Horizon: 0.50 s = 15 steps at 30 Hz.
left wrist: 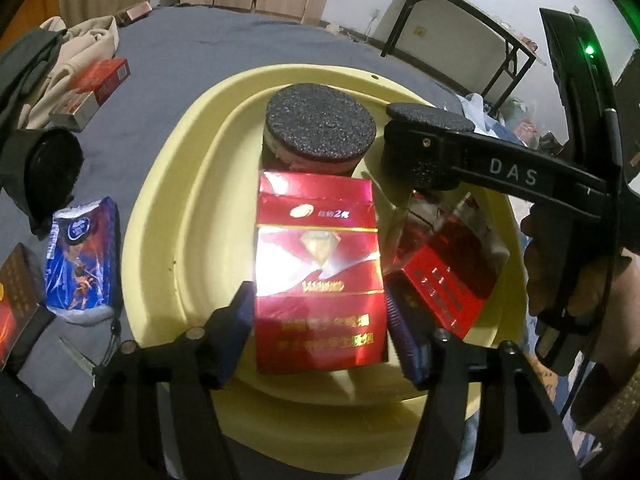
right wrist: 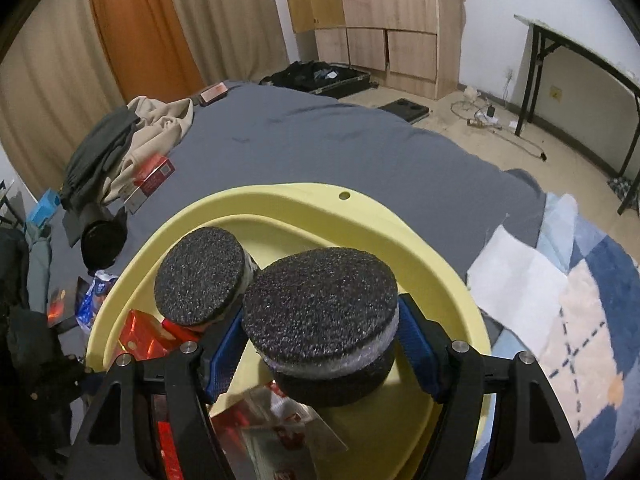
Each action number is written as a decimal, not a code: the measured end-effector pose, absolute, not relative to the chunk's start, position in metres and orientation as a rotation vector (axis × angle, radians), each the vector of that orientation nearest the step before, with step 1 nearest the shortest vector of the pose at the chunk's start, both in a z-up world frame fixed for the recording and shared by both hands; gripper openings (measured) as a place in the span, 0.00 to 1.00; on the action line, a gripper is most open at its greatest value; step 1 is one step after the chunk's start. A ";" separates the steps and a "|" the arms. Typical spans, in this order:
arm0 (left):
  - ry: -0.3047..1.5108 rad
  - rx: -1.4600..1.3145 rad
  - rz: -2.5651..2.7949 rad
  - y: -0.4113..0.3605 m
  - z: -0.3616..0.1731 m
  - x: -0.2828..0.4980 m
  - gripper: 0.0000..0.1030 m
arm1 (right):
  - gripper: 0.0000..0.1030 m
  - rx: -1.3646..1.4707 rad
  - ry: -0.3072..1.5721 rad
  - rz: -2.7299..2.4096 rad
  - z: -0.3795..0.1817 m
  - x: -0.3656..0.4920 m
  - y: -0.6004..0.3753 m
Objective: Organize rigid objects
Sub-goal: 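Carry the pack and puck to the yellow tray and open both grippers, then lift both grippers away from the tray back over the rug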
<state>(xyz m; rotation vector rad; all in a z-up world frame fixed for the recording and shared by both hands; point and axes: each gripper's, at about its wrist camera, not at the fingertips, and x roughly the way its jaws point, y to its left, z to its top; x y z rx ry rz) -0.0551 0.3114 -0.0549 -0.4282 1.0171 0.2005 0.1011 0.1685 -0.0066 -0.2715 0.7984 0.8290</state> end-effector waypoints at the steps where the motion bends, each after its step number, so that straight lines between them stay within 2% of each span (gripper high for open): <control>1: 1.027 -0.432 0.199 0.312 -0.053 -0.053 0.69 | 0.80 -0.267 0.801 0.826 -0.007 0.101 0.169; 2: 1.045 -0.436 0.200 0.312 -0.051 -0.051 0.72 | 0.88 -0.263 0.798 0.835 -0.005 0.100 0.168; 3: 1.052 -0.439 0.205 0.314 -0.048 -0.048 0.75 | 0.91 -0.256 0.787 0.846 -0.002 0.095 0.159; 5: 1.030 -0.436 0.241 0.315 -0.037 -0.048 0.95 | 0.96 -0.235 0.751 0.859 0.008 0.088 0.149; 7: 0.984 -0.437 0.254 0.315 -0.023 -0.052 0.97 | 1.00 -0.217 0.731 0.850 0.017 0.082 0.138; 11: 0.881 -0.455 0.281 0.312 0.015 -0.060 1.00 | 1.00 -0.133 0.671 0.805 0.044 0.065 0.096; 15: 0.798 -0.439 0.207 0.276 0.055 -0.061 1.00 | 1.00 -0.035 0.624 0.733 0.073 0.043 0.027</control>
